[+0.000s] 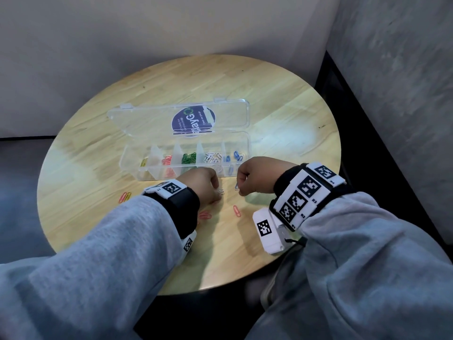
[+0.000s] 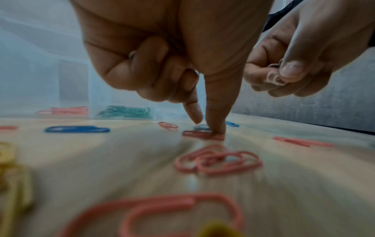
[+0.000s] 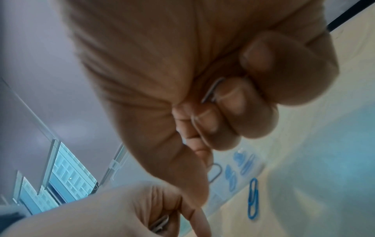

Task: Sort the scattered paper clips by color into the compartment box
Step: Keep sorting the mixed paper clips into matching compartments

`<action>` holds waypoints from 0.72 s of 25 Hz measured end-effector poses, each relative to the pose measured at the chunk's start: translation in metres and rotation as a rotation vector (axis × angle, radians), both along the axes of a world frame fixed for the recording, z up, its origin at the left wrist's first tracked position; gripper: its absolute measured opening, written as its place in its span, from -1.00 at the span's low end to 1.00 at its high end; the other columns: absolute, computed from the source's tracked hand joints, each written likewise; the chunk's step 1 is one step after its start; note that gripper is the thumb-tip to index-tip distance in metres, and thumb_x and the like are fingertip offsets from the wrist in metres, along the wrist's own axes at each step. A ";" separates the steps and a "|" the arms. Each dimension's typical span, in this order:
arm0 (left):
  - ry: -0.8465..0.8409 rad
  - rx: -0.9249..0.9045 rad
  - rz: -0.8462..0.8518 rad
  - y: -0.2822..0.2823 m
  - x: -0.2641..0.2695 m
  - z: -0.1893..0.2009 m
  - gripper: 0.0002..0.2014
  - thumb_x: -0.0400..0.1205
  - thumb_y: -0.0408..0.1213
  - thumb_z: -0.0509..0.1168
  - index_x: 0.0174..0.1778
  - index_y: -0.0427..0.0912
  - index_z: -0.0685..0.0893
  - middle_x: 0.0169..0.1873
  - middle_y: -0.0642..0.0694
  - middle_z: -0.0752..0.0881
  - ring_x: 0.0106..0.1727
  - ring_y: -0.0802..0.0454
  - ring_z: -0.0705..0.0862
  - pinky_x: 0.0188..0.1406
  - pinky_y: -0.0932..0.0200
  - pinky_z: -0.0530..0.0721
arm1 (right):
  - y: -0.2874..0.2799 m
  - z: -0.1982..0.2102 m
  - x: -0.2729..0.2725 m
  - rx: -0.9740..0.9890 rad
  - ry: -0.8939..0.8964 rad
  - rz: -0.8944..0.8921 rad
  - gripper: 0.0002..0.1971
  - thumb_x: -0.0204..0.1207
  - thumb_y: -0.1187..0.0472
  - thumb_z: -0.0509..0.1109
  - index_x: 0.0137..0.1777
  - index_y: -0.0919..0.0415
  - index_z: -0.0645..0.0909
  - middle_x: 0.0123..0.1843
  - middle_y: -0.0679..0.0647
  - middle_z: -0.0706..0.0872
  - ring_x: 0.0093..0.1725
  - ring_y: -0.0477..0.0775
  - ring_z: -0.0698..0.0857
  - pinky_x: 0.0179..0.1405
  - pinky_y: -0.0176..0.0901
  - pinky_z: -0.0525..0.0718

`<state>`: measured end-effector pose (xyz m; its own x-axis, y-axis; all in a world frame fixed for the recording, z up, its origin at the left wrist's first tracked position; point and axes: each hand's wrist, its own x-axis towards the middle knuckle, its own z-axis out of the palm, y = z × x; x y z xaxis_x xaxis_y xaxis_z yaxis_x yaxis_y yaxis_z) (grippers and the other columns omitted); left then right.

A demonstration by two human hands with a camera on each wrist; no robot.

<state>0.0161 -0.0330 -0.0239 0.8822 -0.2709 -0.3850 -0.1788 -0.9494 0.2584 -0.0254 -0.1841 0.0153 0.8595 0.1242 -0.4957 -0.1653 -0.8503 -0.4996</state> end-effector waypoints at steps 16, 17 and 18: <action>0.072 0.144 -0.097 -0.010 -0.002 0.006 -0.88 0.50 -0.15 0.42 -0.19 -0.08 0.63 -0.19 -0.07 0.64 -0.14 -0.01 0.57 -0.47 0.31 0.32 | -0.013 0.032 0.005 0.296 -0.018 -0.181 -0.83 0.41 0.28 0.46 -0.34 0.11 0.55 -0.47 0.01 0.43 -0.50 -0.01 0.34 -0.49 -0.26 0.36; 0.059 0.163 -0.113 -0.010 -0.003 0.006 -0.88 0.51 -0.14 0.41 -0.19 -0.08 0.62 -0.19 -0.07 0.63 -0.14 -0.02 0.55 -0.49 0.31 0.30 | -0.013 0.032 0.006 0.313 -0.016 -0.209 -0.83 0.41 0.29 0.46 -0.33 0.13 0.54 -0.46 0.02 0.44 -0.49 0.00 0.35 -0.47 -0.26 0.37; 0.045 0.173 -0.129 -0.009 -0.004 0.006 -0.88 0.51 -0.15 0.40 -0.19 -0.09 0.61 -0.19 -0.08 0.62 -0.15 -0.02 0.55 -0.50 0.31 0.29 | -0.013 0.032 0.008 0.309 -0.012 -0.223 -0.84 0.41 0.29 0.46 -0.32 0.14 0.54 -0.45 0.03 0.47 -0.49 0.01 0.38 -0.46 -0.25 0.39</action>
<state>0.0125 -0.0421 -0.0179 0.8254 -0.3068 -0.4739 -0.2935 -0.9503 0.1040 -0.0179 -0.1969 0.0475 0.8879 0.0755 -0.4539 -0.3220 -0.6026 -0.7302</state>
